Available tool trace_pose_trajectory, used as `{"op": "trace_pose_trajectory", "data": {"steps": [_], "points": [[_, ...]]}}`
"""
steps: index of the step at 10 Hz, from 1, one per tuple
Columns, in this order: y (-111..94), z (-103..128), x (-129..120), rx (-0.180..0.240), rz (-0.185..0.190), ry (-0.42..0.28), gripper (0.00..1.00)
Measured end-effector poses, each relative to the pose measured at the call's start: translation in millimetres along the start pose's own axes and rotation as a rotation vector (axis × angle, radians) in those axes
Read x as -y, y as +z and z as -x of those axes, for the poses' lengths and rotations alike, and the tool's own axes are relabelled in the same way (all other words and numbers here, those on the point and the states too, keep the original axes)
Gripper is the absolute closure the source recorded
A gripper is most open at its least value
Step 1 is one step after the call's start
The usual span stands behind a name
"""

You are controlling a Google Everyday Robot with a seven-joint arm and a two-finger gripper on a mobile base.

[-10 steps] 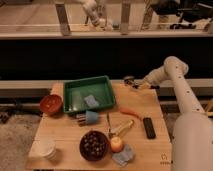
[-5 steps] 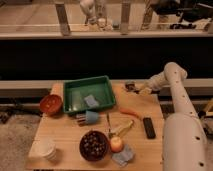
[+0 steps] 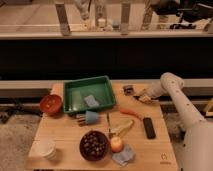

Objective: Place brush in table surface

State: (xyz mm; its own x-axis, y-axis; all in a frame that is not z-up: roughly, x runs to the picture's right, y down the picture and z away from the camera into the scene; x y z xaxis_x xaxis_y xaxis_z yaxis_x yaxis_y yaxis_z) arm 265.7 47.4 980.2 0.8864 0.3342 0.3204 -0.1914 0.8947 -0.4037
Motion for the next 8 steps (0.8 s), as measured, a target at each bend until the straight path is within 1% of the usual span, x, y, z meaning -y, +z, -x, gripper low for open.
{"op": "trace_pose_trajectory", "data": {"steps": [1, 2, 4, 8], "points": [[4.7, 0.3, -2.4, 0.007, -0.002, -0.008, 0.98], [7.6, 0.3, -4.0, 0.004, 0.0, -0.014, 0.88], [6.6, 0.5, -4.4, 0.003, 0.003, -0.016, 0.69], [7.7, 2.7, -6.0, -0.006, 0.01, -0.022, 0.28]]}}
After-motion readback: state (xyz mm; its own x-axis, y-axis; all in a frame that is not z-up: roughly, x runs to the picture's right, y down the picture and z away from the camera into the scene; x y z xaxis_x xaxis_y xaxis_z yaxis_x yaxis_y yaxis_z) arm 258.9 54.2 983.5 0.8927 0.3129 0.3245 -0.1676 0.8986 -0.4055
